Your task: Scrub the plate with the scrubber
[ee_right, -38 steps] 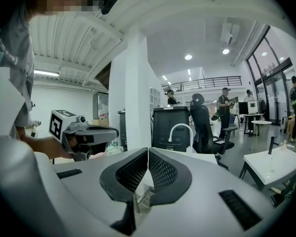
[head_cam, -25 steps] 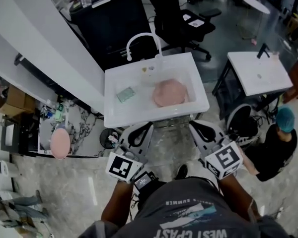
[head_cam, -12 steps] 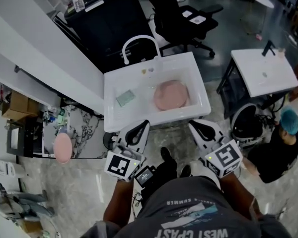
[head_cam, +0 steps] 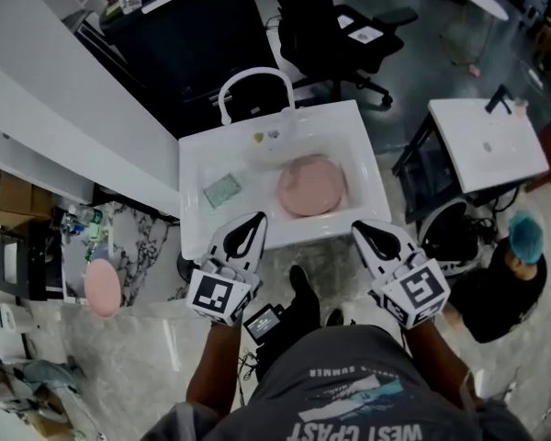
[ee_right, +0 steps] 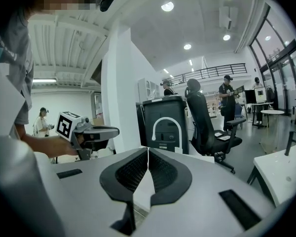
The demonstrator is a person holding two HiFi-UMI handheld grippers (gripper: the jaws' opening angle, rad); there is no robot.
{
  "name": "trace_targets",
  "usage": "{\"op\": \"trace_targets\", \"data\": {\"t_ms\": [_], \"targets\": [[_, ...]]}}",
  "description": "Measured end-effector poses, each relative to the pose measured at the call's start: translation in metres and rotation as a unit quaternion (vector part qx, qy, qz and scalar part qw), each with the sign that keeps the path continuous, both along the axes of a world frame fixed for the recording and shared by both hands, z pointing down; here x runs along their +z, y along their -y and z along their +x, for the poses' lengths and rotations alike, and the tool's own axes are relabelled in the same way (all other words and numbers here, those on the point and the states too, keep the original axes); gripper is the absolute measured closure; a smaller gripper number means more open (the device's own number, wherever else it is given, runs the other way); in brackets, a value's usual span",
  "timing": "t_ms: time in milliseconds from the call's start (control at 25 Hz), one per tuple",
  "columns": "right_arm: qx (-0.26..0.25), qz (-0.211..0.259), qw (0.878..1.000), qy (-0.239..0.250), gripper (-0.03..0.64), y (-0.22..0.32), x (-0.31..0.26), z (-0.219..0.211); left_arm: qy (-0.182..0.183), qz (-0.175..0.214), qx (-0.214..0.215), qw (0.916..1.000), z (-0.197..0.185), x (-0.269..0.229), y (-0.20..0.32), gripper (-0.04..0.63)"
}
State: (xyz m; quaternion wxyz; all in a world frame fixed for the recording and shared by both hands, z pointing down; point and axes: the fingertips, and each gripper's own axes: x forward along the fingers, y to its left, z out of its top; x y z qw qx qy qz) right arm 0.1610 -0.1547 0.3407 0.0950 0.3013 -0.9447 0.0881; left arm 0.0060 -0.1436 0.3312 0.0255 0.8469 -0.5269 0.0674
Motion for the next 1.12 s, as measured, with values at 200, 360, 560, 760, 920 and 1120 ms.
{"op": "trace_targets", "data": {"t_ms": [200,360,560,760,920,1120], "targets": [[-0.004,-0.013,1.0,-0.01,0.586,0.025,0.013,-0.025,0.004,-0.016,-0.006,0.9998,-0.028,0.019,0.03,0.594],[-0.009,-0.025,1.0,-0.016,0.586,0.045,0.027,-0.046,0.006,-0.021,-0.02,0.9996,-0.056,0.035,0.052,0.594],[-0.015,-0.042,0.999,-0.031,0.584,0.068,0.044,-0.067,0.032,-0.039,-0.037,0.998,-0.093,0.065,0.075,0.594],[-0.01,-0.058,0.997,-0.048,0.585,0.097,0.06,-0.085,0.034,-0.056,-0.047,0.9967,-0.127,0.089,0.099,0.594],[0.0,-0.067,0.996,-0.053,0.586,0.114,0.069,-0.1,0.043,-0.071,-0.052,0.9952,-0.15,0.108,0.11,0.594],[0.004,-0.073,0.996,-0.054,0.586,0.132,0.075,-0.116,0.063,-0.097,-0.05,0.9921,-0.167,0.132,0.119,0.594]]}}
